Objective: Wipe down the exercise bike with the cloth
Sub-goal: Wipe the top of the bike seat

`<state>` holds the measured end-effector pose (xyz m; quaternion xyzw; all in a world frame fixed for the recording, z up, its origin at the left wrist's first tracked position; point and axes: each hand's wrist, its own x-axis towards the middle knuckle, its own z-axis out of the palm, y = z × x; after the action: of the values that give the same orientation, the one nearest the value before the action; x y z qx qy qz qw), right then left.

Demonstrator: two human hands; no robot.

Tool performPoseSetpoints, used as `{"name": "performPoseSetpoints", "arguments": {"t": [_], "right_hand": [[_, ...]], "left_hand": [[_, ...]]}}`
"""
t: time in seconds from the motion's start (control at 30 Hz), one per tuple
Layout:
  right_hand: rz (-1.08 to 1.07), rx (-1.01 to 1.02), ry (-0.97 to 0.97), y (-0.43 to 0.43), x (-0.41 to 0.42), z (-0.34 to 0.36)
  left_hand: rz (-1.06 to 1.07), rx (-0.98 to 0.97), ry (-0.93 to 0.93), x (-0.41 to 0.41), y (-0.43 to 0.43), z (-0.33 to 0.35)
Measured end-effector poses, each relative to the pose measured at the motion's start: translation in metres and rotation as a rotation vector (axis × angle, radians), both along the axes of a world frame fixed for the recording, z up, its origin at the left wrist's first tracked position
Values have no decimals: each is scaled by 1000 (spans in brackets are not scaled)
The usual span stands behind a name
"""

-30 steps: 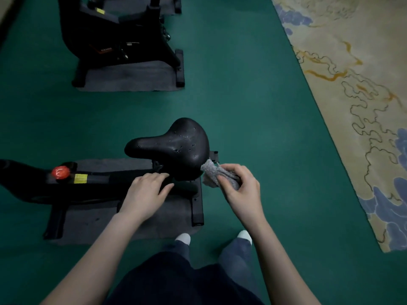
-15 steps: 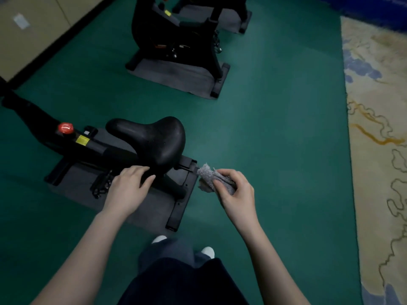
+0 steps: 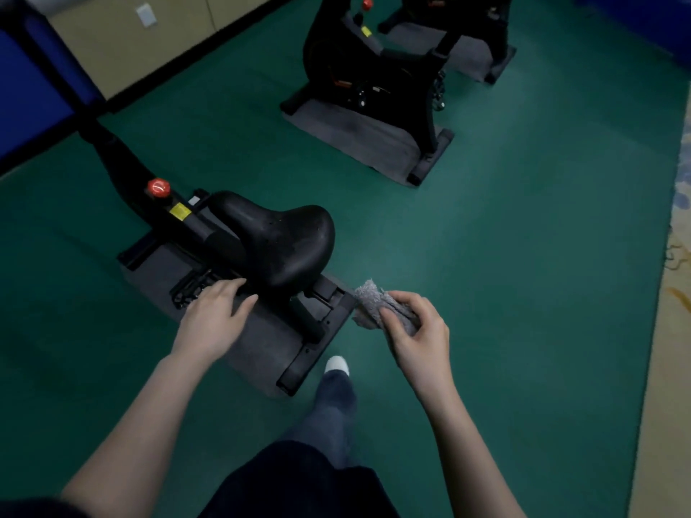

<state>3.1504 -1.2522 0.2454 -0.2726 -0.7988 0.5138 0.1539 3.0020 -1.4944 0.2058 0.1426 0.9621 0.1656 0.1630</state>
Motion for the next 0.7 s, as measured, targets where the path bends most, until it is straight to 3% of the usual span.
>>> {"name": "performPoseSetpoints", "arguments": {"t": [0.37, 0.7], "right_hand": [[264, 53, -74, 44, -101, -7], [375, 14, -23, 43, -169, -7]], "left_hand": [[330, 166, -77, -35, 23, -20], [487, 277, -90, -45, 48, -20]]}}
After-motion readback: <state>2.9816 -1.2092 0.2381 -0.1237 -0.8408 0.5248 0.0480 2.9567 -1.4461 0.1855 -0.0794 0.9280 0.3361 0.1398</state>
